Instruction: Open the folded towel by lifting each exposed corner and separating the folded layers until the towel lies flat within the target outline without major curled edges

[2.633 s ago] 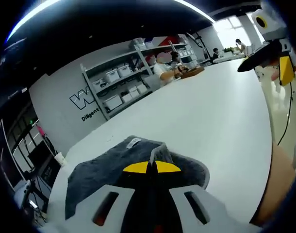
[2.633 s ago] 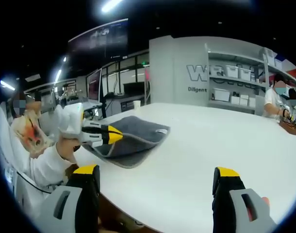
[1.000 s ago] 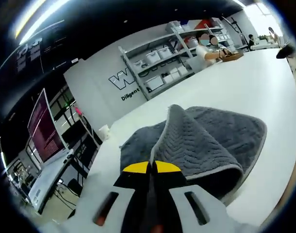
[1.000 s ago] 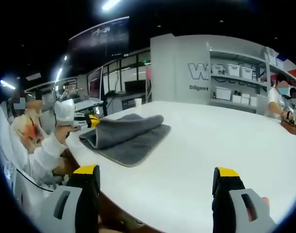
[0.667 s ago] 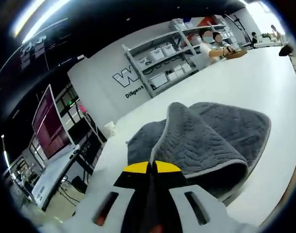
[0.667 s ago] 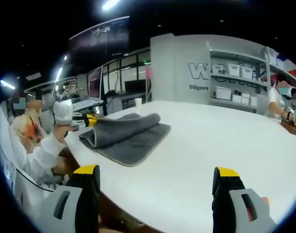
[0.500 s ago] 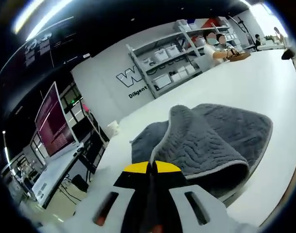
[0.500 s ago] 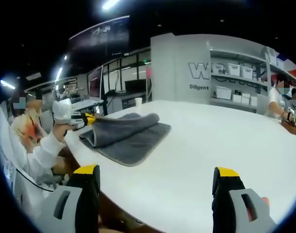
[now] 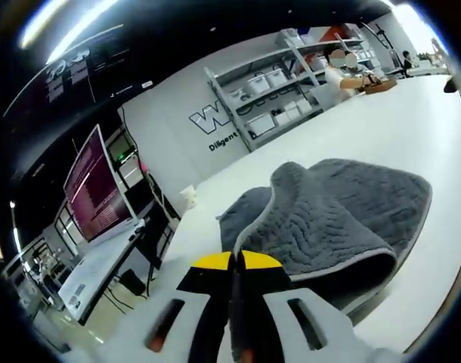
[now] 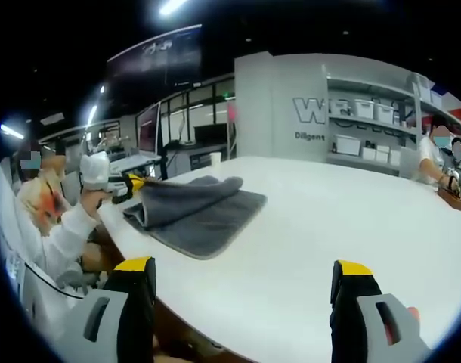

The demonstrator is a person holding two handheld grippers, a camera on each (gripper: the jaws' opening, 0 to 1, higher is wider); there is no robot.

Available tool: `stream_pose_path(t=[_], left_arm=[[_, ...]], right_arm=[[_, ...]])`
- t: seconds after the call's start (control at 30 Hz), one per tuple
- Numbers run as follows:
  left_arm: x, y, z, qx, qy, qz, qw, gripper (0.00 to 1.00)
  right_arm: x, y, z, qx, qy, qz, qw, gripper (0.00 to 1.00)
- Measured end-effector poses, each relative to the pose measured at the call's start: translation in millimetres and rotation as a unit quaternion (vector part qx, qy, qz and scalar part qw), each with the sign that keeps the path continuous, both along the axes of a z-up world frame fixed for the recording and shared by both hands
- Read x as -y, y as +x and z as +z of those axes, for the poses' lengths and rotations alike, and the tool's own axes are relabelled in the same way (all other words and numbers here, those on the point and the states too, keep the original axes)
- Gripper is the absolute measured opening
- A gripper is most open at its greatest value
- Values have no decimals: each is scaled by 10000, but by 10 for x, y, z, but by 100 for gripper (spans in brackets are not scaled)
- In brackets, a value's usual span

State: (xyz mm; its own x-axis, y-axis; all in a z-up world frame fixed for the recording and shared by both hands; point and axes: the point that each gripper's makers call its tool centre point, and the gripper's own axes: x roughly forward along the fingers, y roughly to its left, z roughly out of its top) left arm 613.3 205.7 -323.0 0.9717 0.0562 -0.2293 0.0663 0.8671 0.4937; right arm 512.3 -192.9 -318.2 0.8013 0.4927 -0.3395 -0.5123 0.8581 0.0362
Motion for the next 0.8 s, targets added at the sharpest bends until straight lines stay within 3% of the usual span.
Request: stream_pose_path(t=[0.8], left_arm=[[-283, -176, 238, 241, 119, 277, 9993, 3]], right_arm=[[-25, 0, -10, -9, -39, 15, 10000, 96]])
